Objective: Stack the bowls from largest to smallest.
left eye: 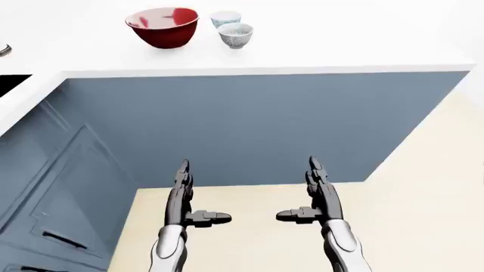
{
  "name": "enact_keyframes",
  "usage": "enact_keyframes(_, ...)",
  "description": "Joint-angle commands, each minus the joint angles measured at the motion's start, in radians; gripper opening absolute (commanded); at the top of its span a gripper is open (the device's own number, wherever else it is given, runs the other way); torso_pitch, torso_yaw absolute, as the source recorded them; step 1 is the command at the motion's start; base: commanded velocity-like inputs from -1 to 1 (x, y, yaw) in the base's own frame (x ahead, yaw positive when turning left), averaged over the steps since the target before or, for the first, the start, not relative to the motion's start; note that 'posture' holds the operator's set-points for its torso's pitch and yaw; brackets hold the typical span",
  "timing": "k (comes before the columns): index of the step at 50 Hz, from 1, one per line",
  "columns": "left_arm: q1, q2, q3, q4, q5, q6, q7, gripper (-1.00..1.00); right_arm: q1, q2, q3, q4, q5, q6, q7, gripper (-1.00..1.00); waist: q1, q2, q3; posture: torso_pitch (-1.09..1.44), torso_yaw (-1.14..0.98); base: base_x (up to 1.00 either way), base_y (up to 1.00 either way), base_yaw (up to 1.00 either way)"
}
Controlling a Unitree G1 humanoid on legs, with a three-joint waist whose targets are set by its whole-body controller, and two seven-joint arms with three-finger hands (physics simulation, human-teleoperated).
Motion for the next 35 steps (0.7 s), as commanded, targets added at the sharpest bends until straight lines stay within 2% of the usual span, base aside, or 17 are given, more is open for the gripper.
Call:
enact_keyframes(1,-0.031,-0.009,-0.018,-0.094,0.000,-0.062,-0.001,1.00,-0.023,-0.002,0.009,-0.124,0.010,-0.028,0.015,1.00,-0.002,-0.008,-0.001,0.00,0.00,0.00,0.00,0.00)
enact_keyframes(3,-0.007,-0.003,-0.038,-0.158,-0.028,-0.012,-0.059,1.00,-0.030,-0.002,0.006,-0.117,0.005,-0.029,0.010,1.00,0.007,-0.002,-0.063,0.00,0.00,0.00,0.00,0.00)
enact_keyframes(4,-0.010,-0.004,-0.039,-0.163,-0.016,-0.009,-0.054,1.00,-0.032,0.000,0.008,-0.110,0.004,-0.035,0.009,1.00,0.008,-0.001,-0.053,0.00,0.00,0.00,0.00,0.00)
enact_keyframes(5,-0.022,-0.004,-0.034,-0.151,-0.004,-0.016,-0.041,1.00,-0.032,0.000,0.007,-0.108,0.006,-0.037,0.009,1.00,0.005,-0.007,-0.016,0.00,0.00,0.00,0.00,0.00)
enact_keyframes(7,-0.035,-0.005,-0.029,-0.151,-0.003,-0.005,-0.035,1.00,-0.029,0.002,0.011,-0.120,0.006,-0.033,0.010,1.00,0.008,-0.010,-0.069,0.00,0.00,0.00,0.00,0.00)
enact_keyframes(8,-0.027,-0.004,-0.035,-0.196,-0.029,0.089,-0.060,1.00,-0.033,0.004,0.012,-0.129,0.009,-0.027,0.010,1.00,0.009,-0.010,-0.076,0.00,0.00,0.00,0.00,0.00)
enact_keyframes(12,-0.063,0.003,-0.022,-0.398,-0.066,0.246,-0.054,1.00,-0.066,0.003,0.023,-0.248,0.012,0.088,0.010,1.00,0.007,-0.005,-0.080,0.00,0.00,0.00,0.00,0.00)
enact_keyframes(14,-0.131,0.018,0.003,-0.465,-0.069,0.358,-0.035,1.00,-0.092,-0.006,0.020,-0.364,0.010,0.206,0.006,1.00,0.007,-0.004,-0.082,0.00,0.00,0.00,0.00,0.00)
enact_keyframes(16,-0.184,0.038,0.029,-0.573,-0.081,0.492,-0.023,1.00,-0.132,-0.022,0.002,-0.453,0.008,0.312,0.008,1.00,0.010,-0.004,-0.087,0.00,0.00,0.00,0.00,0.00)
enact_keyframes(19,-0.277,0.068,0.065,-0.680,-0.106,0.661,-0.022,1.00,-0.209,-0.035,-0.045,-0.480,0.088,0.394,0.040,1.00,0.008,-0.001,-0.088,0.00,0.00,0.00,0.00,0.00)
enact_keyframes(24,-0.409,0.116,0.117,-0.792,-0.148,0.854,0.005,1.00,-0.328,-0.093,-0.074,-0.619,0.119,0.646,0.019,1.00,0.010,-0.003,-0.094,0.00,0.00,0.00,0.00,0.00)
enact_keyframes(25,-0.449,0.132,0.138,-0.816,-0.166,0.907,0.010,1.00,-0.353,-0.104,-0.082,-0.652,0.122,0.688,0.018,1.00,0.008,0.004,-0.120,0.00,0.00,0.31,0.12,0.00)
enact_keyframes(26,-0.478,0.144,0.158,-0.835,-0.187,0.950,0.017,1.00,-0.367,-0.107,-0.094,-0.667,0.130,0.708,0.017,1.00,0.006,0.001,-0.074,0.00,0.00,0.49,0.20,0.00)
enact_keyframes(27,-0.520,0.164,0.189,-0.864,-0.215,1.011,0.024,1.00,-0.380,-0.114,-0.098,-0.686,0.134,0.733,0.015,1.00,0.002,0.004,-0.041,0.00,0.00,0.69,0.20,0.00)
enact_keyframes(28,-0.554,0.182,0.215,-0.872,-0.240,1.053,0.033,1.00,-0.397,-0.122,-0.104,-0.710,0.141,0.766,0.012,1.00,0.000,0.003,-0.025,0.00,0.00,0.77,0.20,0.00)
enact_keyframes(31,-0.612,0.225,0.256,-0.880,-0.301,1.118,0.059,1.00,-0.439,-0.132,-0.124,-0.737,0.166,0.816,0.001,1.00,-0.013,0.008,-0.030,0.00,0.00,0.80,0.20,0.00)
enact_keyframes(35,-0.623,0.256,0.262,-0.889,-0.348,1.130,0.100,1.00,-0.496,-0.141,-0.119,-0.762,0.194,0.877,-0.020,1.00,-0.033,0.056,-0.032,0.00,0.00,0.82,0.18,0.00)
